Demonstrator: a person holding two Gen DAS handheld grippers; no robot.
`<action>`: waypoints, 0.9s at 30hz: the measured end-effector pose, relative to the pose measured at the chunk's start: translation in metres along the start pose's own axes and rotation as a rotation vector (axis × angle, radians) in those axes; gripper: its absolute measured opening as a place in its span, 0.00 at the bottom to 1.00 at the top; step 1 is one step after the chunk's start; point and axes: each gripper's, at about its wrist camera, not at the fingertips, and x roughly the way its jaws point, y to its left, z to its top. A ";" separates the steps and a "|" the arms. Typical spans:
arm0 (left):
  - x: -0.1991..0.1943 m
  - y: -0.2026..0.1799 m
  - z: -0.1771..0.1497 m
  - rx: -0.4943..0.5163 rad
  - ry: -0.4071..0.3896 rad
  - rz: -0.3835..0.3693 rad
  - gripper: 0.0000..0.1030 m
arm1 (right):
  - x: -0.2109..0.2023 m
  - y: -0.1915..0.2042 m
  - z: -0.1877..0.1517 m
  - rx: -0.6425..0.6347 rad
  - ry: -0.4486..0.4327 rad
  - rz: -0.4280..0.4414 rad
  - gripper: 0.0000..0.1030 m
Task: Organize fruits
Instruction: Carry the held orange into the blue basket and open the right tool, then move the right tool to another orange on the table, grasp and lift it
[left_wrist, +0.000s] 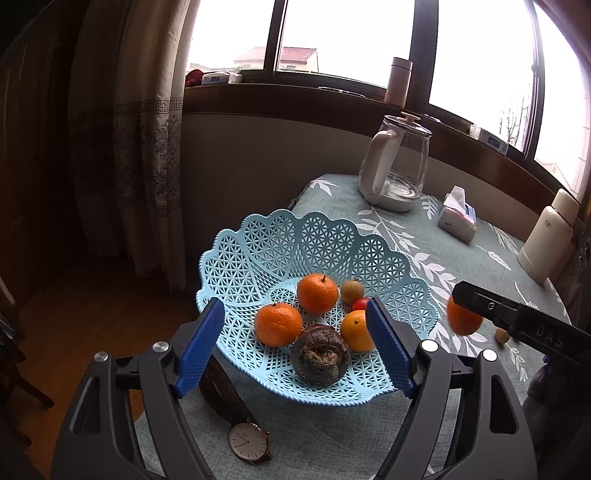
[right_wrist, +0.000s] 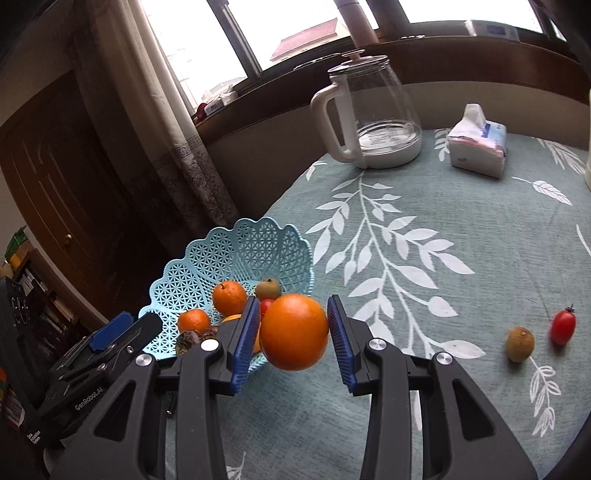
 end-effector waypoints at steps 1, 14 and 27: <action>-0.001 0.001 0.001 -0.003 -0.004 0.001 0.78 | 0.005 0.007 0.002 -0.013 0.003 0.004 0.38; -0.001 0.011 0.003 -0.038 0.000 -0.003 0.78 | 0.013 0.019 0.000 -0.045 -0.020 -0.024 0.38; -0.003 0.009 0.003 -0.039 -0.006 0.002 0.83 | -0.017 -0.055 -0.036 0.082 0.014 -0.129 0.38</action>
